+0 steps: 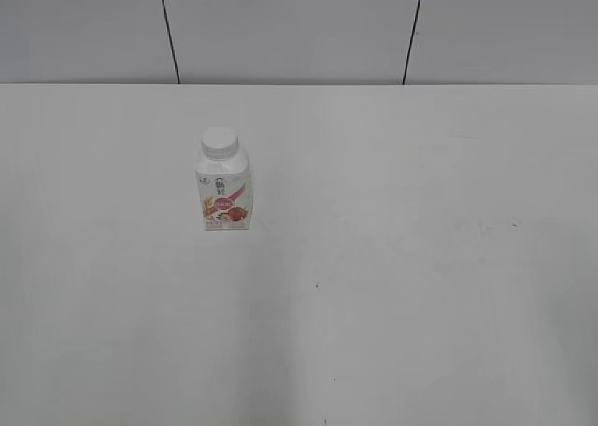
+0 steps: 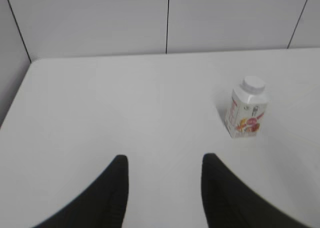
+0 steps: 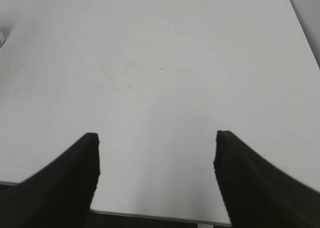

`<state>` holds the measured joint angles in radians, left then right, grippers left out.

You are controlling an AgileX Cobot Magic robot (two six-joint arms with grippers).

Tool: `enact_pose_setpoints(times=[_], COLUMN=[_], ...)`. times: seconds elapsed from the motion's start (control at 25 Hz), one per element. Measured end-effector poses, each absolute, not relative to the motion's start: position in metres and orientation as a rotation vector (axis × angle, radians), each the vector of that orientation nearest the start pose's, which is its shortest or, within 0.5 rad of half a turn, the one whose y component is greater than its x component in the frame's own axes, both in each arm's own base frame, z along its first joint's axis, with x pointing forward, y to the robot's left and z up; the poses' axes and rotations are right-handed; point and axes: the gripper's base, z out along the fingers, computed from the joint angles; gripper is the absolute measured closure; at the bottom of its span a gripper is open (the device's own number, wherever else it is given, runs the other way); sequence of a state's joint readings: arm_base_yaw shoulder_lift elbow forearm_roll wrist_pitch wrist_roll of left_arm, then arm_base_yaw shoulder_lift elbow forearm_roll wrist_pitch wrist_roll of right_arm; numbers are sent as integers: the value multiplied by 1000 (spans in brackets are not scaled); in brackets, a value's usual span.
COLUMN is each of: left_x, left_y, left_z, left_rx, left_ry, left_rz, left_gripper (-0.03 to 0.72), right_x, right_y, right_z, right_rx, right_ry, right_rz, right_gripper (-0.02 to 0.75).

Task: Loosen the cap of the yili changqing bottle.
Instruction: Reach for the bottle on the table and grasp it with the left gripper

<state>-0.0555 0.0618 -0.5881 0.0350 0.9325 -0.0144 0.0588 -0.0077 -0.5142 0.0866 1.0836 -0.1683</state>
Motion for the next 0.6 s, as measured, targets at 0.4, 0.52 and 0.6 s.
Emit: enact_pose_setpoints(times=[0.4,0.52,0.6], left_x=[71,99,119], left_y=[-2,-4,-5], left_z=[338,336,331], left_rx=[101,108,114], left_ry=[1798,1785,1799], left_rz=[33,33,32], left_gripper=[379,379,379], right_x=[-9,-9,-9], right_y=[6,6,6], right_z=[280,280,280], right_rx=[-238,-238,-238], right_ry=[2029,2029,2029], right_rz=[35,35,35], right_gripper=[172,172,172])
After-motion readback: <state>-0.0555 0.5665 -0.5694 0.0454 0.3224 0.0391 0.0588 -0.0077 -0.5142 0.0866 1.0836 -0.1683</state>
